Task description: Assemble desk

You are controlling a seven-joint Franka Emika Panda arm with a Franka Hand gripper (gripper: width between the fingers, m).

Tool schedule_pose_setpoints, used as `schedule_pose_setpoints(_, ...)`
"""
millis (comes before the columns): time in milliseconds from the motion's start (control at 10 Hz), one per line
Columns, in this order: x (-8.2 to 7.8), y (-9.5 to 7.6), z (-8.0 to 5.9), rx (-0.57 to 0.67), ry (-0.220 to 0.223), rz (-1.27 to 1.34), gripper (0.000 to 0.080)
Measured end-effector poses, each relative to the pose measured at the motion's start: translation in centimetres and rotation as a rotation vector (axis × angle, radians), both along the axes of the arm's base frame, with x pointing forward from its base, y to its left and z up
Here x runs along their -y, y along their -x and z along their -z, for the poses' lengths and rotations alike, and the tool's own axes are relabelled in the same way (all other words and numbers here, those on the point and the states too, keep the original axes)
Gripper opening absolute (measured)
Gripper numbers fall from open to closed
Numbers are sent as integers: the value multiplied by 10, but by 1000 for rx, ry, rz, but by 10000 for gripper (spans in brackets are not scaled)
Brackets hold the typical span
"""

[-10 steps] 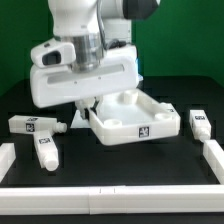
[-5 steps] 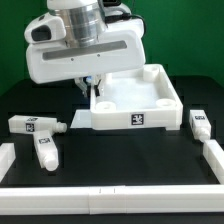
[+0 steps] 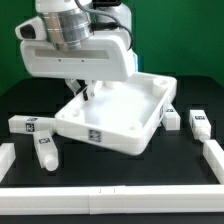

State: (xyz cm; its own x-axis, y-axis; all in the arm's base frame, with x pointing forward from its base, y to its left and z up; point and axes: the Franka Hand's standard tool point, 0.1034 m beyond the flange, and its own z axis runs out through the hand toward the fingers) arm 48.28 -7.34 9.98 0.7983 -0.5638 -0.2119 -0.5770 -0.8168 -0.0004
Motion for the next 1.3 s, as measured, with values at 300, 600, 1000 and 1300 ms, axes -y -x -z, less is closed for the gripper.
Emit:
schedule_pose_setpoints(300, -14, -2, 3, -36, 40, 386, 53)
schedule_pose_setpoints(600, -33, 0, 7, -54, 61, 535, 53)
schedule_pose_setpoints(1000, -49, -16, 29, -143, 121, 949, 53)
schedule_pose_setpoints(1300, -77, -27, 46, -172, 161, 997, 53)
